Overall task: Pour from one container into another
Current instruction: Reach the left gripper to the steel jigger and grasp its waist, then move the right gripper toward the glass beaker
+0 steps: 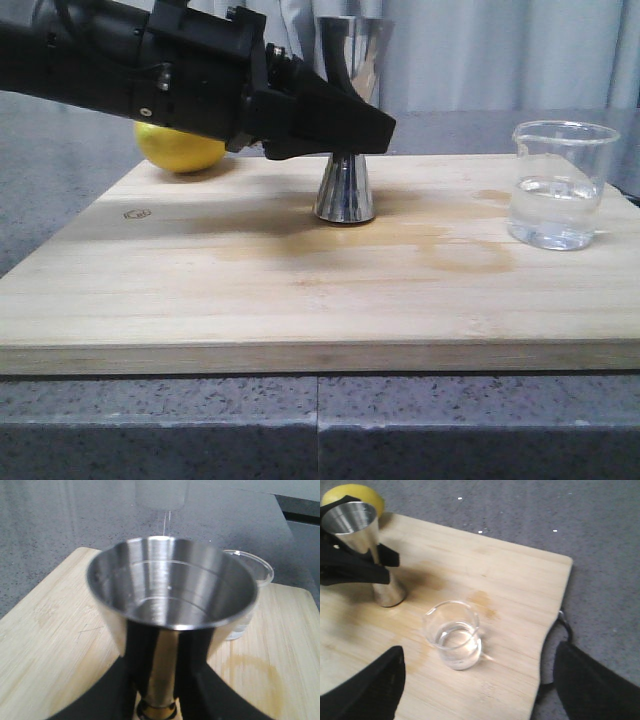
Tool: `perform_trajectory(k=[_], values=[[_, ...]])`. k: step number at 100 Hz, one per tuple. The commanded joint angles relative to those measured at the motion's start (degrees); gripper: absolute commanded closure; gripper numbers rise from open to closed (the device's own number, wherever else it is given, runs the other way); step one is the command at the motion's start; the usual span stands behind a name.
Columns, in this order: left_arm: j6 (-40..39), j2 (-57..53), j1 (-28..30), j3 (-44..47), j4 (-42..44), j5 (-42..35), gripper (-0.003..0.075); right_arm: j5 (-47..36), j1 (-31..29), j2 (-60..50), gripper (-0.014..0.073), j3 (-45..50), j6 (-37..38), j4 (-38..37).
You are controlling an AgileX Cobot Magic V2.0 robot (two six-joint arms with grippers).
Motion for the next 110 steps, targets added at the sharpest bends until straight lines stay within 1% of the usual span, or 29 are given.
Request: perform_trajectory(k=[1, 8, 12, 19, 24, 32, 41, 51, 55, 58, 59, 63, 65, 66, 67, 68, 69, 70, 74, 75, 80, 89, 110], values=[[0.1, -2.2, -0.5, -1.7, -4.4, 5.5, 0.0606, -4.0, 1.6, 1.8, 0.0041, -2.0, -3.4, 3.8], [0.1, -2.2, -0.3, -1.7, -4.4, 6.0, 0.0606, -4.9, 2.0, 2.6, 0.0041, -2.0, -5.1, 5.4], [0.2, -2.2, -0.3, -1.7, -4.4, 6.0, 0.0606, -5.9, 2.0, 2.7, 0.0041, -1.8, -6.9, 8.1], [0.6, -2.2, -0.3, -1.7, -4.4, 6.0, 0.0606, -7.8, 2.0, 3.2, 0.0041, -1.0, -12.2, 14.7], [0.6, -2.2, -0.3, -1.7, -4.4, 6.0, 0.0606, -8.9, 2.0, 3.2, 0.0041, 0.2, -18.2, 19.6], [0.6, -2.2, -0.3, -1.7, -4.4, 6.0, 0.0606, -12.0, 2.0, 3.2, 0.0041, 2.6, -22.7, 23.4], [0.6, -2.2, -0.3, -1.7, -4.4, 6.0, 0.0606, -13.3, 2.0, 3.2, 0.0041, 5.3, -27.0, 26.4], [0.6, -2.2, -0.3, -1.7, -4.4, 6.0, 0.0606, -14.6, 2.0, 3.2, 0.0041, 8.2, -34.6, 32.4], [0.6, -2.2, -0.3, -1.7, -4.4, 6.0, 0.0606, -14.7, 2.0, 3.2, 0.0041, 9.7, -37.9, 36.9], [0.6, -2.2, -0.3, -1.7, -4.4, 6.0, 0.0606, -14.7, 2.0, 3.2, 0.0041, 10.8, -41.8, 40.3], [0.6, -2.2, -0.3, -1.7, -4.4, 6.0, 0.0606, -14.7, 2.0, 3.2, 0.0041, 11.1, -41.8, 41.2], [0.6, -2.2, -0.3, -1.7, -4.4, 6.0, 0.0606, -14.7, 2.0, 3.2, 0.0041, 12.9, -48.4, 47.8], [0.6, -2.2, -0.3, -1.7, -4.4, 6.0, 0.0606, -14.9, 2.0, 3.2, 0.0041, 13.8, -51.2, 49.7], [0.6, -2.2, -0.3, -1.7, -4.4, 6.0, 0.0606, -14.9, 2.0, 3.2, 0.0041, 14.1, -51.2, 50.6], [0.6, -2.2, -0.3, -1.7, -4.4, 6.0, 0.0606, -14.9, 2.0, 3.2, 0.0041, 14.7, -54.0, 52.4], [0.6, -2.2, -0.3, -1.7, -4.4, 6.0, 0.0606, -14.9, 2.0, 3.2, 0.0041, 14.9, -54.9, 54.2], [0.6, -2.2, -0.3, -1.7, -4.4, 6.0, 0.0606, -14.9, 2.0, 3.2, 0.0041, 15.2, -55.8, 54.2], [0.6, -2.2, -0.3, -1.7, -4.4, 6.0, 0.0606, -15.0, 2.0, 3.2, 0.0041, 15.8, -57.5, 56.9], [0.6, -2.2, -0.3, -1.7, -4.4, 6.0, 0.0606, -15.1, 2.0, 3.2, 0.0041, 17.4, -62.1, 61.0], [0.6, -2.2, -0.3, -1.7, -4.4, 6.0, 0.0606, -15.1, 2.0, 3.2, 0.0041, 17.7, -62.1, 61.7], [0.6, -2.2, -0.3, -1.7, -4.4, 6.0, 0.0606, -15.1, 2.0, 3.2, 0.0042, 19.1, -66.9, 66.2], [0.6, -2.2, -0.3, -1.7, -4.4, 6.0, 0.0606, -15.2, 2.0, 3.2, 0.0042, 20.9, -72.0, 71.6], [0.6, -2.2, -0.3, -1.7, -4.4, 6.0, 0.0606, -13.7, 2.0, 7.5, 0.0042, 22.1, -78.9, 77.4]])
